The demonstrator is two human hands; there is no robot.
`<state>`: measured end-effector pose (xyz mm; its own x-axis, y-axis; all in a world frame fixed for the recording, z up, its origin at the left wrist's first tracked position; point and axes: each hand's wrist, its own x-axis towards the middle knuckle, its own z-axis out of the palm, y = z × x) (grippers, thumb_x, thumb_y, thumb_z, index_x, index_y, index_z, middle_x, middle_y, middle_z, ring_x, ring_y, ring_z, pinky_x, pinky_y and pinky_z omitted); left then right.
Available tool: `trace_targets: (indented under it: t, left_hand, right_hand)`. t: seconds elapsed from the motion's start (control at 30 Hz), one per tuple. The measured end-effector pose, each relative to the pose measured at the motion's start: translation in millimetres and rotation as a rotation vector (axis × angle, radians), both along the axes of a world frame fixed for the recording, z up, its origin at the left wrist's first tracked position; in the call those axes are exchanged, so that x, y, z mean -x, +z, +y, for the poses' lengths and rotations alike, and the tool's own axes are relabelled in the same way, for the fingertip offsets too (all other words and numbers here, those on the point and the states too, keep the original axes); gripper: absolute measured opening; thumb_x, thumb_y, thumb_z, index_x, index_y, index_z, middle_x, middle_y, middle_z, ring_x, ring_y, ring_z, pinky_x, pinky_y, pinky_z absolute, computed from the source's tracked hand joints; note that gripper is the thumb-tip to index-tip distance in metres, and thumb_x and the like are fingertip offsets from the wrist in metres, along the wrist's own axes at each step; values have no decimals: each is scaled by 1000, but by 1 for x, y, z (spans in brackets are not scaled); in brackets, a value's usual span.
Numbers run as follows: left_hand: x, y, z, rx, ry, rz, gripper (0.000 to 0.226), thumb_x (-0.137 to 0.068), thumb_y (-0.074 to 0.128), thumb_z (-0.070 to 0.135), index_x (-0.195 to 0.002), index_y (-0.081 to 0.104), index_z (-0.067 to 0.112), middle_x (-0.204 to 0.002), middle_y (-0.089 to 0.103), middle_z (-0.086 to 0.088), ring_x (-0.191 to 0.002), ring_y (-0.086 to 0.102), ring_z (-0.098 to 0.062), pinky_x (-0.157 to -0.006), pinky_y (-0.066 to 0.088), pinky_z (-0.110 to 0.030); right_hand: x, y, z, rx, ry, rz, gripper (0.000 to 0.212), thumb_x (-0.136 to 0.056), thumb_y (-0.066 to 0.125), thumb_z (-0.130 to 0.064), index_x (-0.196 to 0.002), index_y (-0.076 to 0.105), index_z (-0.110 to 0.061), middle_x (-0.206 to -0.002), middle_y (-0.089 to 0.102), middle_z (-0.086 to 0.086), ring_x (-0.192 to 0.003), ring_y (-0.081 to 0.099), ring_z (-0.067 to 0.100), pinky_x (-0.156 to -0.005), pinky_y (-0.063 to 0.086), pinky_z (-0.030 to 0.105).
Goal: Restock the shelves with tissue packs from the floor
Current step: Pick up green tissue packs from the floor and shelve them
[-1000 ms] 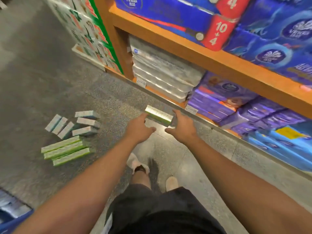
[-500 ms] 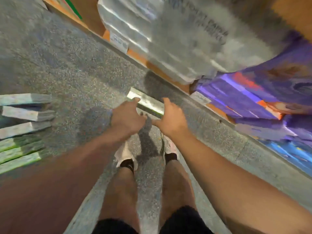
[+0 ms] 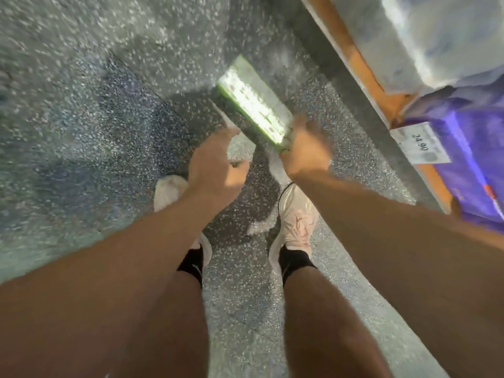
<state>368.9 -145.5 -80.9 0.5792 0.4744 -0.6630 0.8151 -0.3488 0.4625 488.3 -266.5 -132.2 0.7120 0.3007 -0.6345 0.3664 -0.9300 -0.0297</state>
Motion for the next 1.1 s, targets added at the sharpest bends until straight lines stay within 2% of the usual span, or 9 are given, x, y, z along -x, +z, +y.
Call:
trace_targets:
  t: [0.2, 0.27, 0.37, 0.43, 0.53, 0.67, 0.83, 0.93, 1.1]
  left_hand:
    - [-10, 102, 31, -82, -145, -64, 76, -81, 69, 5, -146, 37, 28, -154, 29, -3, -119, 55, -22, -100, 45, -30]
    - [-22, 156, 53, -61, -172, -48, 80, -84, 64, 3, -151, 29, 29, -162, 11, -1, -136, 41, -27, -102, 39, -32]
    - [-38, 249, 96, -171, -253, -97, 79, -85, 61, 4, -151, 30, 34, -164, 6, 2, -124, 53, -26, -87, 46, -32]
    - [-39, 319, 129, -253, -318, -74, 82, -81, 66, 13, -150, 29, 38, -164, 5, 5, -125, 54, -24, -93, 48, -34]
    - [-32, 421, 169, -382, -380, -44, 75, -77, 69, 27, -145, 38, 34, -161, 19, -2, -122, 55, -33, -97, 49, -44]
    - [4, 540, 190, -675, -399, 44, 60, -71, 69, 35, -127, 49, 26, -133, 50, -2, -116, 48, -34, -92, 37, -46]
    - [110, 653, 177, -699, -193, 100, 74, -69, 70, 52, -135, 41, 39, -135, 48, 9, -133, 32, -22, -106, 17, -65]
    - [182, 701, 150, -760, 1, 115, 73, -68, 71, 60, -133, 44, 42, -129, 52, 12, -123, 40, -20, -103, 26, -60]
    - [339, 791, 106, -885, 371, 214, 59, -61, 63, 59, -114, 47, 40, -110, 58, 11, -107, 50, -21, -94, 41, -56]
  right_hand:
    - [20, 116, 38, -151, -16, 22, 60, -74, 82, -37, -114, 38, -30, -112, 63, 0, -108, 58, 31, -96, 44, 55]
    - [16, 176, 53, -216, 45, 62, 61, -73, 82, -37, -115, 39, -29, -108, 63, 0, -101, 59, 31, -89, 48, 52]
    - [-4, 273, 82, -301, 132, 158, 62, -74, 78, -33, -119, 35, -29, -104, 62, 2, -95, 59, 33, -81, 50, 49]
    - [-12, 343, 105, -356, 189, 161, 59, -74, 76, -35, -116, 34, -29, -98, 61, 2, -90, 59, 33, -78, 51, 47]
    - [-15, 442, 143, -432, 297, 146, 57, -75, 72, -35, -121, 38, -26, -100, 62, 5, -90, 60, 33, -76, 50, 46]
    - [1, 547, 181, -545, 494, 186, 48, -77, 71, -33, -119, 48, -28, -92, 60, -5, -85, 59, 24, -71, 47, 37]
    - [56, 649, 208, -710, 823, 311, 63, -68, 59, -64, -125, 45, -40, -103, 68, -6, -92, 64, 23, -80, 52, 43]
    - [108, 699, 223, -753, 1070, 313, 68, -66, 51, -70, -128, 42, -45, -108, 67, -7, -96, 64, 22, -80, 52, 43]
    - [256, 803, 245, -888, 1513, 186, 79, -73, 64, -53, -145, 34, -35, -129, 49, -3, -117, 54, 25, -95, 48, 48]
